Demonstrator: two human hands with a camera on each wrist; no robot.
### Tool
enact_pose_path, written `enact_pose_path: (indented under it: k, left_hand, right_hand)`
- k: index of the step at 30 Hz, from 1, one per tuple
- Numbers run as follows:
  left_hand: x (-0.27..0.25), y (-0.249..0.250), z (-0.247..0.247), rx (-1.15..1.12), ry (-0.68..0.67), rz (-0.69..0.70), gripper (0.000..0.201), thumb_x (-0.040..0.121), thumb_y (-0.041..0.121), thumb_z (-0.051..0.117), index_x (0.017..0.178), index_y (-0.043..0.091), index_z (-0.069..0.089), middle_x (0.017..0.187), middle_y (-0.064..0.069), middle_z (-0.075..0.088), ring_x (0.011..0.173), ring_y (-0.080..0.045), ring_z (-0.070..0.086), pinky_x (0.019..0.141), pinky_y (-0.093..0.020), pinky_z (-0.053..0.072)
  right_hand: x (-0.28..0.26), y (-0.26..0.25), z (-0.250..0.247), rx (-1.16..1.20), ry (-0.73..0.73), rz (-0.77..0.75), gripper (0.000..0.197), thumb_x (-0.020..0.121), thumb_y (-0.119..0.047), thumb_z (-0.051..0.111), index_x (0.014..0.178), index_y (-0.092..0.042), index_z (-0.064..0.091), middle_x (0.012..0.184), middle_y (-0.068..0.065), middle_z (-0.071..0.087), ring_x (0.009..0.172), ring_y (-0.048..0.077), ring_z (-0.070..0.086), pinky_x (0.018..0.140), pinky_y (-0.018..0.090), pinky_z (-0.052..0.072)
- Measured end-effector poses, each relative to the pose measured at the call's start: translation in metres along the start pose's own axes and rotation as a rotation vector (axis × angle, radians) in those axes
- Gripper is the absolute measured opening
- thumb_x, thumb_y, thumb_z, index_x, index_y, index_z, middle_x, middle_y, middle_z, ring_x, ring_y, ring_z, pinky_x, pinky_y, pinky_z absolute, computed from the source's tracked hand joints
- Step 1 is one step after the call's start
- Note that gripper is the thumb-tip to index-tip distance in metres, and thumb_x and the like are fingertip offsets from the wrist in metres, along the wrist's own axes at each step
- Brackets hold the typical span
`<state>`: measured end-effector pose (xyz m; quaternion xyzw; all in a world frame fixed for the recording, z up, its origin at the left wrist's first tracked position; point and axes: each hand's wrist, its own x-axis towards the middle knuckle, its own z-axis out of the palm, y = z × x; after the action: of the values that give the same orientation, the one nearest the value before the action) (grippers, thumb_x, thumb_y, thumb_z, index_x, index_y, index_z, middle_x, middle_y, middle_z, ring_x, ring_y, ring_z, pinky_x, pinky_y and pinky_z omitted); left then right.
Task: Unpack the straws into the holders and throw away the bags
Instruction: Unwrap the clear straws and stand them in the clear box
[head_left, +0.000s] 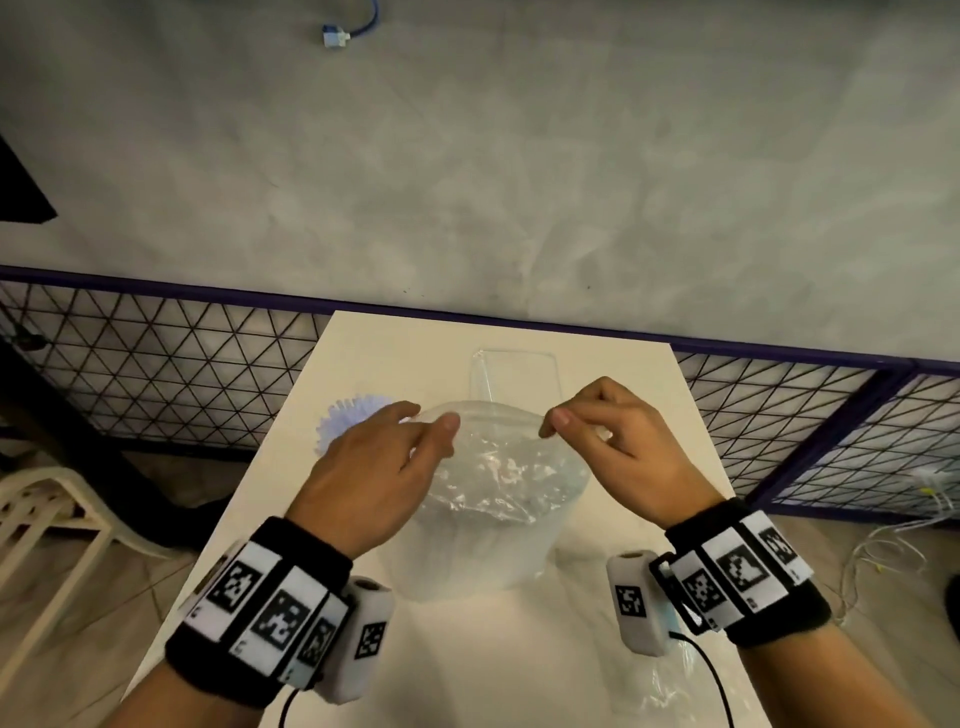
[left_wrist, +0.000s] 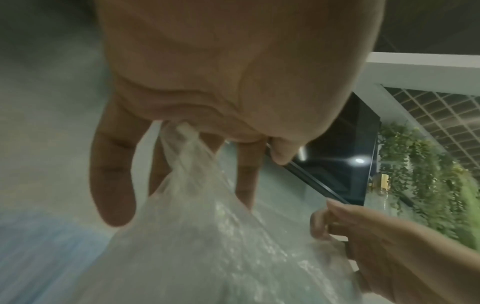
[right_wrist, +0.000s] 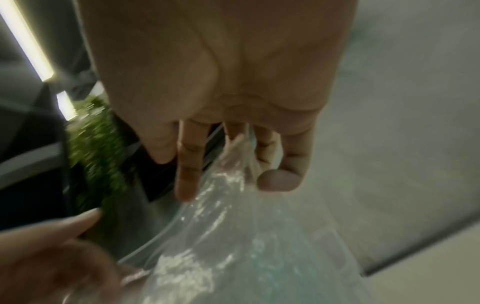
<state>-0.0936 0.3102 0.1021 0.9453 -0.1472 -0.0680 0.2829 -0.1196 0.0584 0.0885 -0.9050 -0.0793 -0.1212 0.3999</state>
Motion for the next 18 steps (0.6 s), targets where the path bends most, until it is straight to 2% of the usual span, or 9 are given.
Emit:
enact_pose_path:
  k: [2, 4, 6, 9, 11, 13, 14, 16, 18]
  left_hand:
    - [0.005, 0.002, -0.002, 0.040, 0.043, -0.072, 0.059, 0.097, 0.056, 0.019, 0.091, 0.026, 0.069, 0.105, 0.009, 0.067, 0.098, -0.016, 0.059, 0.087, -0.030, 0.042]
    - [0.008, 0.003, -0.005, 0.175, 0.085, -0.045, 0.043, 0.100, 0.037, 0.029, 0.093, 0.023, 0.069, 0.101, 0.005, 0.070, 0.092, -0.019, 0.060, 0.080, -0.030, 0.044]
    - [0.008, 0.007, -0.008, 0.205, 0.093, -0.011, 0.032, 0.096, 0.018, 0.041, 0.109, 0.026, 0.069, 0.115, 0.006, 0.068, 0.104, -0.018, 0.060, 0.086, -0.027, 0.043]
    - [0.007, 0.013, -0.013, 0.152, 0.048, 0.012, 0.051, 0.089, -0.002, 0.042, 0.130, 0.023, 0.057, 0.130, 0.007, 0.060, 0.122, -0.013, 0.052, 0.094, -0.021, 0.037]
    - [0.006, 0.013, -0.015, 0.127, 0.024, 0.054, 0.055, 0.087, -0.005, 0.043, 0.133, 0.024, 0.054, 0.131, 0.009, 0.057, 0.119, -0.010, 0.053, 0.088, -0.016, 0.035]
    - [0.004, 0.013, -0.014, 0.123, -0.015, 0.099, 0.061, 0.084, -0.007, 0.044, 0.135, 0.027, 0.050, 0.130, 0.014, 0.050, 0.110, -0.008, 0.054, 0.079, -0.013, 0.032]
    - [0.002, 0.012, -0.012, 0.129, -0.045, 0.114, 0.065, 0.082, -0.007, 0.044, 0.137, 0.028, 0.048, 0.130, 0.015, 0.045, 0.106, -0.009, 0.053, 0.079, -0.014, 0.034]
    - [-0.001, 0.010, -0.006, 0.152, -0.118, 0.104, 0.070, 0.081, -0.006, 0.042, 0.140, 0.033, 0.042, 0.135, 0.013, 0.037, 0.106, -0.012, 0.051, 0.086, -0.024, 0.043]
    - [-0.003, 0.006, -0.002, 0.157, -0.207, 0.064, 0.071, 0.083, -0.001, 0.039, 0.143, 0.037, 0.034, 0.146, 0.009, 0.030, 0.118, -0.018, 0.048, 0.096, -0.030, 0.043]
  right_hand:
    - [0.004, -0.005, 0.002, -0.102, -0.013, -0.008, 0.024, 0.098, -0.039, 0.057, 0.088, -0.033, 0.078, 0.084, -0.005, 0.055, 0.081, 0.005, 0.055, 0.072, 0.007, 0.038]
    - [0.006, -0.007, 0.004, -0.214, -0.046, -0.028, 0.023, 0.095, -0.043, 0.061, 0.086, -0.032, 0.079, 0.085, -0.007, 0.055, 0.073, 0.005, 0.054, 0.067, 0.010, 0.037]
    - [0.008, -0.010, 0.005, -0.331, -0.159, -0.053, 0.020, 0.092, -0.045, 0.065, 0.088, -0.032, 0.080, 0.094, -0.007, 0.056, 0.071, 0.001, 0.050, 0.068, 0.018, 0.038]
    - [0.009, -0.017, 0.003, -0.473, -0.328, -0.061, 0.015, 0.093, -0.034, 0.066, 0.102, -0.032, 0.078, 0.115, -0.007, 0.061, 0.086, 0.001, 0.053, 0.078, 0.022, 0.038]
    - [0.010, -0.022, -0.002, -0.492, -0.346, -0.020, 0.021, 0.095, -0.026, 0.061, 0.107, -0.031, 0.077, 0.117, -0.012, 0.068, 0.089, 0.001, 0.058, 0.078, 0.016, 0.037]
    - [0.008, -0.026, -0.006, -0.479, -0.265, 0.044, 0.021, 0.095, -0.027, 0.059, 0.103, -0.031, 0.078, 0.112, -0.020, 0.072, 0.077, -0.006, 0.055, 0.071, 0.008, 0.035]
    - [0.006, -0.028, -0.006, -0.490, -0.224, 0.060, 0.020, 0.095, -0.029, 0.060, 0.101, -0.030, 0.079, 0.109, -0.021, 0.073, 0.079, -0.005, 0.058, 0.070, 0.008, 0.036]
    - [0.001, -0.027, -0.001, -0.518, -0.216, 0.095, 0.021, 0.094, -0.023, 0.060, 0.102, -0.028, 0.078, 0.110, -0.018, 0.074, 0.097, 0.006, 0.065, 0.077, 0.015, 0.040]
    - [-0.004, -0.021, 0.004, -0.477, -0.269, 0.140, 0.038, 0.090, -0.005, 0.055, 0.113, -0.028, 0.075, 0.118, -0.013, 0.071, 0.109, 0.010, 0.064, 0.086, 0.015, 0.041]
